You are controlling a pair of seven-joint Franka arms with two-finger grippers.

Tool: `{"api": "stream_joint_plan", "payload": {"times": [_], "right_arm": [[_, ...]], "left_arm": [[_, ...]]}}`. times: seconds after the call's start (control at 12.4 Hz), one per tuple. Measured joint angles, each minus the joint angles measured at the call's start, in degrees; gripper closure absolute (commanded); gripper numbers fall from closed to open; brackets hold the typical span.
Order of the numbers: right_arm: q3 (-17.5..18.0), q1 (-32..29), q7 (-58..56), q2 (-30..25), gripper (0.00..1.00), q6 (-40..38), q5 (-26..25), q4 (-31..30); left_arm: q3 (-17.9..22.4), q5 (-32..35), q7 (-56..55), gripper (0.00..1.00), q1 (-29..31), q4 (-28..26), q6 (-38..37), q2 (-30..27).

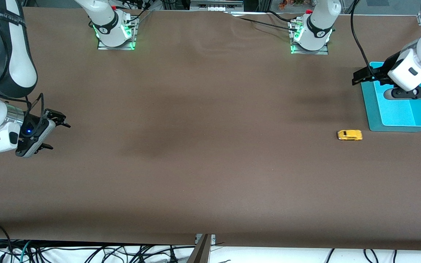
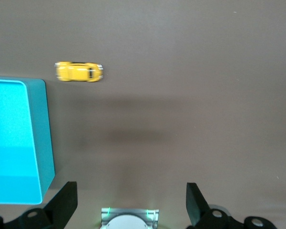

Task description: Wind and store yellow beetle car

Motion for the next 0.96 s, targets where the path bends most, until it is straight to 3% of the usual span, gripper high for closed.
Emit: {"api": "stream_joint_plan", "payload": {"times": [0.48, 0.72, 0.96], "right_arm": [[1.02, 0.42, 25.01, -3.97, 0.01, -5.93, -0.01, 0.91], [1.16, 0.52, 36.32, -4.39, 0.01, -11.22, -0.01, 4.15], [1.1, 0.48, 39.69, -4.48, 0.01, -12.5, -1.01, 5.12]], "left_arm": [[-0.06, 2.42, 6.26, 0.0, 4.57, -19.37, 21.1, -2.12], [0.01, 2.51, 16.21, 0.0, 9.67, -22.3, 29.05, 1.7], [0.05, 2.53, 28.34, 0.0, 13.65, -21.84, 37.73, 10.43]]}}
